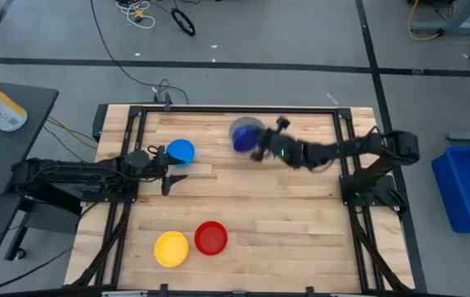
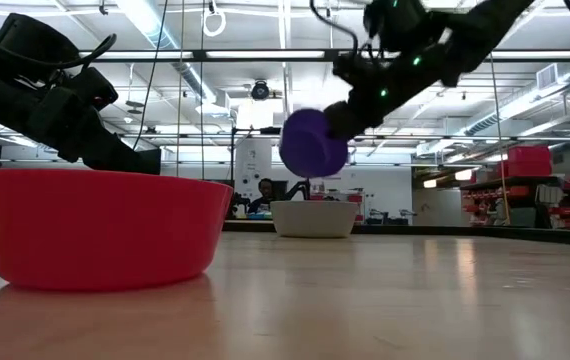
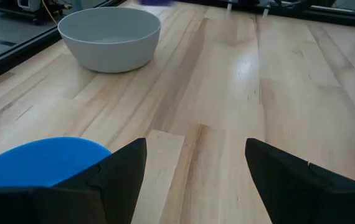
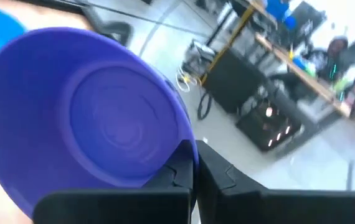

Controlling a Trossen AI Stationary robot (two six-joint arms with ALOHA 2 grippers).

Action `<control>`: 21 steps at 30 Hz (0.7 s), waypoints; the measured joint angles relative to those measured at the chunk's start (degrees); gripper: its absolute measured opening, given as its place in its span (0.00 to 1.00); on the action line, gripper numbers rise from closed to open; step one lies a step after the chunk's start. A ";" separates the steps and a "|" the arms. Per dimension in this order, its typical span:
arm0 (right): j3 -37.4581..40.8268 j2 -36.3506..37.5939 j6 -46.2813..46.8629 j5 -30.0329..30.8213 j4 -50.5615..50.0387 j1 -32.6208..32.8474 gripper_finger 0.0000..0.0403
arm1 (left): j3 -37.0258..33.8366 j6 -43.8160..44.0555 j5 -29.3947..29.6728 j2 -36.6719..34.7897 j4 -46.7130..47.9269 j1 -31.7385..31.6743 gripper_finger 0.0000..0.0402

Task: Nest bowls inside each other
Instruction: Stack the dark blue bowl on the gray bowl

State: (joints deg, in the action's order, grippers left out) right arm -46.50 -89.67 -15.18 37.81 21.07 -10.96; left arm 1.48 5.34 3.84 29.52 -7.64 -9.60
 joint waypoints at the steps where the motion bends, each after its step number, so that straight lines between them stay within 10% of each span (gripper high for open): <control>1: 0.00 0.00 1.35 -2.51 0.01 -2.67 0.00 | 0.00 0.00 0.00 0.00 0.00 -0.01 0.69; 10: -1.31 -0.92 13.97 -22.82 -6.89 -15.93 0.00 | 0.00 0.00 0.02 0.00 -0.02 -0.01 0.69; 21: -19.40 -14.66 16.40 -27.69 -30.97 -16.61 0.00 | 0.00 0.03 0.25 0.00 -0.03 -0.03 0.69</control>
State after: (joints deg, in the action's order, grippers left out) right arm -65.90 -104.33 1.22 10.11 -9.90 -27.57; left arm 1.48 5.38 4.09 29.52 -7.67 -9.63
